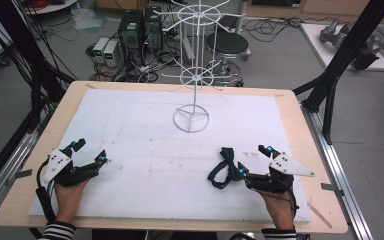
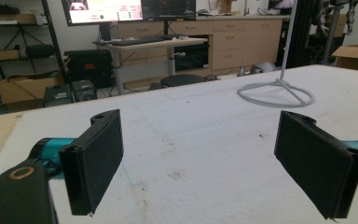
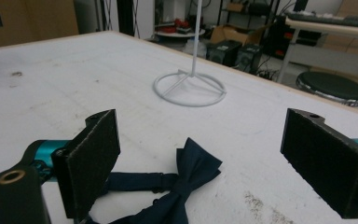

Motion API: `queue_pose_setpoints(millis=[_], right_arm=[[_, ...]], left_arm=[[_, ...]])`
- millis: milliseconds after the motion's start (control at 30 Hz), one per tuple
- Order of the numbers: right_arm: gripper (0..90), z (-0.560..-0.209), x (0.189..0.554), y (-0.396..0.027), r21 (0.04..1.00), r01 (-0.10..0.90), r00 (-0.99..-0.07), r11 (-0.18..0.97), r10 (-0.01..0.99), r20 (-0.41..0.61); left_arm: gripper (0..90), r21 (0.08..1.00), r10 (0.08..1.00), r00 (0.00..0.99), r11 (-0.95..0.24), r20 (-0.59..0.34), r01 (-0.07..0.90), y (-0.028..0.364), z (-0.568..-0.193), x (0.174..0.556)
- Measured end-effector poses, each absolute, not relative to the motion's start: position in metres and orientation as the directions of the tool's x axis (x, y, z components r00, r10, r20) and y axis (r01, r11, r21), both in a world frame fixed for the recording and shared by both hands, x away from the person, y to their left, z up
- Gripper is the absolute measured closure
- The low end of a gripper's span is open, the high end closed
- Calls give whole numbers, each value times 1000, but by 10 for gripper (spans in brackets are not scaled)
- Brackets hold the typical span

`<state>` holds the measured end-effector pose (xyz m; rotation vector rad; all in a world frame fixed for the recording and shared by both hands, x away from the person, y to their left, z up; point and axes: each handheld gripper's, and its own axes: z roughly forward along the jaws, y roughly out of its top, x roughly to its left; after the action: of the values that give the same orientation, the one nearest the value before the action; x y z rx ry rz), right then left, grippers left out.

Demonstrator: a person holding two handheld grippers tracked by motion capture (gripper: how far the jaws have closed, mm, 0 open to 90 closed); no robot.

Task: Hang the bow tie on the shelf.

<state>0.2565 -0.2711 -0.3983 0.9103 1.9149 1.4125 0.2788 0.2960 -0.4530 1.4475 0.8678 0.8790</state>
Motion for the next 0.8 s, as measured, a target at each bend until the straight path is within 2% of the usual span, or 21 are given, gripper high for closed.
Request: queue_pose_setpoints(millis=[233, 467, 567, 800], right_arm=[[107, -394, 260, -267, 942, 225, -618, 248, 784, -58], [107, -391, 262, -262, 930, 228, -640, 289, 764, -80], [107, -392, 263, -261, 924, 249, -646, 291, 761, -65], [110, -394, 269, -252, 861, 334, -654, 383, 752, -80]], left_arm=[[158, 998, 897, 441, -51, 36, 23, 296, -453, 279], [158, 998, 897, 440, -51, 36, 23, 296, -453, 279], [159, 998, 897, 440, -50, 35, 23, 296, -453, 279], [158, 998, 897, 440, -53, 38, 23, 296, -453, 279]])
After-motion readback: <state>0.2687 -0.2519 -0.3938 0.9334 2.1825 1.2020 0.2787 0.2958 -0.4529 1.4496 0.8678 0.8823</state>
